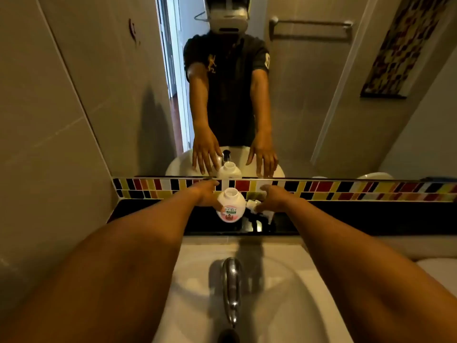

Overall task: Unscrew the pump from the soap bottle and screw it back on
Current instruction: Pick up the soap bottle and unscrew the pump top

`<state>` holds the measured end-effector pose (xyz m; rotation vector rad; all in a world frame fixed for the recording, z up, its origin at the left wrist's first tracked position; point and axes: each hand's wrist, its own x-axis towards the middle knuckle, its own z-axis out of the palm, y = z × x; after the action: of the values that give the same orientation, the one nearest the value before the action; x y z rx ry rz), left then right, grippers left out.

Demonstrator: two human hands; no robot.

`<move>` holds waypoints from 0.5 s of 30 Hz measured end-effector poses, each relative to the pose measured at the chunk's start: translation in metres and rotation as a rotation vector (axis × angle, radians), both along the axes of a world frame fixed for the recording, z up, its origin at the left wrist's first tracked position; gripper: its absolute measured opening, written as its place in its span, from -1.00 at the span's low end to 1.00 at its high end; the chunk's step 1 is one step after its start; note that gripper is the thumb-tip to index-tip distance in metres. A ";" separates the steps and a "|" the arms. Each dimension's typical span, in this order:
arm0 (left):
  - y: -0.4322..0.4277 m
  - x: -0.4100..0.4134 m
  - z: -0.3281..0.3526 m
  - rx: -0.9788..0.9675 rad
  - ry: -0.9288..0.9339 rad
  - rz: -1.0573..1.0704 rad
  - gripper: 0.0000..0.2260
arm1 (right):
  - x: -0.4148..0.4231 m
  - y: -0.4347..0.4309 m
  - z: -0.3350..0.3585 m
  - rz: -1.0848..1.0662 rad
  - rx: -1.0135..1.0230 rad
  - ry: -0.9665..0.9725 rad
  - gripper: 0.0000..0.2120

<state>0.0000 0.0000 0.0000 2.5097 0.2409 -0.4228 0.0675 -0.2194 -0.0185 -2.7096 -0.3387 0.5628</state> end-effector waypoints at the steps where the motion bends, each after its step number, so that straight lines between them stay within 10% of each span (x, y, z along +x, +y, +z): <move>1: 0.000 0.001 -0.005 -0.022 0.010 0.008 -0.14 | 0.000 -0.001 -0.007 0.005 -0.013 -0.007 -0.23; 15: -0.015 0.015 -0.066 -0.467 -0.083 0.206 -0.25 | -0.003 0.004 -0.081 -0.196 0.190 -0.206 -0.41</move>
<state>0.0147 -0.0145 -0.0661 2.0164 0.3229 -0.2545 0.0647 -0.2152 -0.0997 -2.5809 -0.1653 0.1871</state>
